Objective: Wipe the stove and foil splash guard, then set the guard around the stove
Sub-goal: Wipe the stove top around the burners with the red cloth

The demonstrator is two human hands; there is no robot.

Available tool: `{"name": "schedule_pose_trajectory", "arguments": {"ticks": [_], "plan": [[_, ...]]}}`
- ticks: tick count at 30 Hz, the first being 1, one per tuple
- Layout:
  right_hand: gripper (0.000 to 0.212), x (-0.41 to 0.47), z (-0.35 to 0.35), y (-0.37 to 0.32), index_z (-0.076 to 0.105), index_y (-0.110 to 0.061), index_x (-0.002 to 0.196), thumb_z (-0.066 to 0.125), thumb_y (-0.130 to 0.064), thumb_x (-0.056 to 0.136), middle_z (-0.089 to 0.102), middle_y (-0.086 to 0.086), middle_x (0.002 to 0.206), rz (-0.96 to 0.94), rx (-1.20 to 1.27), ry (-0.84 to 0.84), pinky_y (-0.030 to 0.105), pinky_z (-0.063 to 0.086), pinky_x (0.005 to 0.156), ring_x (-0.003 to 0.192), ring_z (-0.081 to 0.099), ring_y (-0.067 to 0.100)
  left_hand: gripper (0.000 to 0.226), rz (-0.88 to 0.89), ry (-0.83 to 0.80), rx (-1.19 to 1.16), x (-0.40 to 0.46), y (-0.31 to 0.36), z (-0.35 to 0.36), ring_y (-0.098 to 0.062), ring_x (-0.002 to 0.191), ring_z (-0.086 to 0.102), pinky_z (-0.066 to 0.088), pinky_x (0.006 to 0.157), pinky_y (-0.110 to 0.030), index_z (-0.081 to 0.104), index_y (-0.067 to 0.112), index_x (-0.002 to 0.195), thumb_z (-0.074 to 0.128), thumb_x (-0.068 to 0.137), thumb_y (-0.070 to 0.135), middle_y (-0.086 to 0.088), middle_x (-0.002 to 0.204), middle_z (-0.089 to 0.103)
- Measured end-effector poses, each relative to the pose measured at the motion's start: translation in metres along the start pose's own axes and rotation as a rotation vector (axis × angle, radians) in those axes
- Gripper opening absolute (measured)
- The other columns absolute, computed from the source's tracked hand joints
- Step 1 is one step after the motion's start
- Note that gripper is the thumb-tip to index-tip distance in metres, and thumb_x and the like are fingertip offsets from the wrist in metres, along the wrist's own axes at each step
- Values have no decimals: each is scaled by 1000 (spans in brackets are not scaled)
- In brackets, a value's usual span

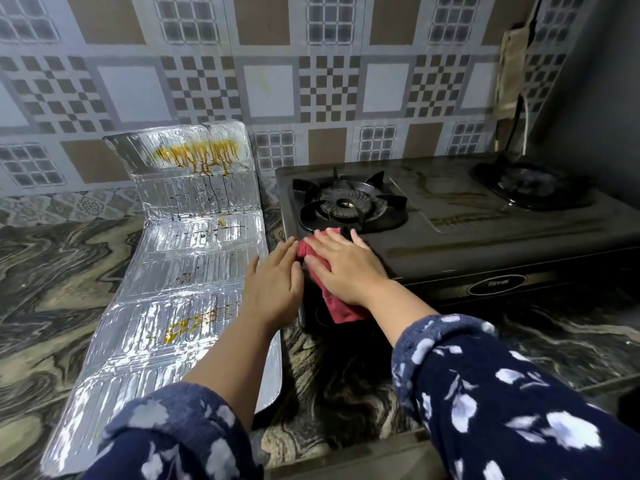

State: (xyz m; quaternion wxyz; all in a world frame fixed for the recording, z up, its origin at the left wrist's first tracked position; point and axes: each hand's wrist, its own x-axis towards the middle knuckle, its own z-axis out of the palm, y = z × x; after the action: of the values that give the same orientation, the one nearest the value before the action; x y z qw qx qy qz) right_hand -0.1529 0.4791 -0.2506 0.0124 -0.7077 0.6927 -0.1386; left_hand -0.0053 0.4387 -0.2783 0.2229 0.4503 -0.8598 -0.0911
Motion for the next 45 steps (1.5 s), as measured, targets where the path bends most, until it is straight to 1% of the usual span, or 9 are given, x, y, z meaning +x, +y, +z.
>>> {"name": "schedule_pose_trajectory", "arguments": {"ticks": [5,9,12,18,24,32,37,41,45], "plan": [[49,-17,-3,23,28,-26,148,28,-38,100,23,-3,158,58,-39,35,40,3,120,147,14,13,63,-18,7,128,2,8,0,-12,140,29,10,116,-42,34,17,146,16,89,38,2,152,34],[51,-33,-18,62,23,-21,150,24,-34,101,18,1,160,270,-132,-2,41,0,119,148,11,16,65,-26,20,151,3,12,-2,-15,137,34,14,115,-39,37,14,144,19,87,39,0,150,38],[54,-26,-17,52,17,-15,151,20,-34,101,13,10,160,393,-172,-48,45,-3,119,148,7,24,65,-17,21,123,4,11,-4,-17,135,38,16,115,-38,39,13,142,22,86,39,-2,148,41],[53,-12,0,18,23,-15,150,25,-33,100,17,19,157,317,-114,18,42,0,119,147,11,30,65,-11,16,117,6,14,-6,-19,133,41,19,113,-37,43,11,139,25,83,37,-5,146,44],[48,-34,-10,49,32,-24,147,32,-35,100,25,4,157,96,-40,52,35,7,118,146,18,18,46,-8,69,178,21,42,-9,-23,107,58,35,96,-34,64,18,108,32,77,28,-1,118,63],[55,-47,-42,150,21,-20,150,27,-40,100,12,5,161,340,-87,-40,39,3,120,148,7,19,37,65,-38,125,47,110,21,-22,114,57,37,96,-34,61,23,121,42,89,22,2,128,58],[67,-11,-40,146,11,-14,152,25,-49,96,1,15,160,446,-98,-138,47,-3,119,148,-3,31,38,30,-72,113,59,133,25,-23,113,57,42,90,-34,61,26,120,45,86,20,2,126,59],[60,-24,-40,146,12,-15,152,26,-41,99,5,13,161,267,-69,-109,44,-2,120,148,1,28,39,-43,-57,98,67,153,27,-28,110,59,44,85,-35,62,27,119,44,85,17,1,126,59],[54,-61,-55,192,18,-26,151,29,-37,100,8,3,161,119,-19,-82,37,1,120,149,3,17,41,-53,-75,110,76,184,41,-29,110,59,44,87,-36,60,23,121,44,84,16,0,127,59]]}}
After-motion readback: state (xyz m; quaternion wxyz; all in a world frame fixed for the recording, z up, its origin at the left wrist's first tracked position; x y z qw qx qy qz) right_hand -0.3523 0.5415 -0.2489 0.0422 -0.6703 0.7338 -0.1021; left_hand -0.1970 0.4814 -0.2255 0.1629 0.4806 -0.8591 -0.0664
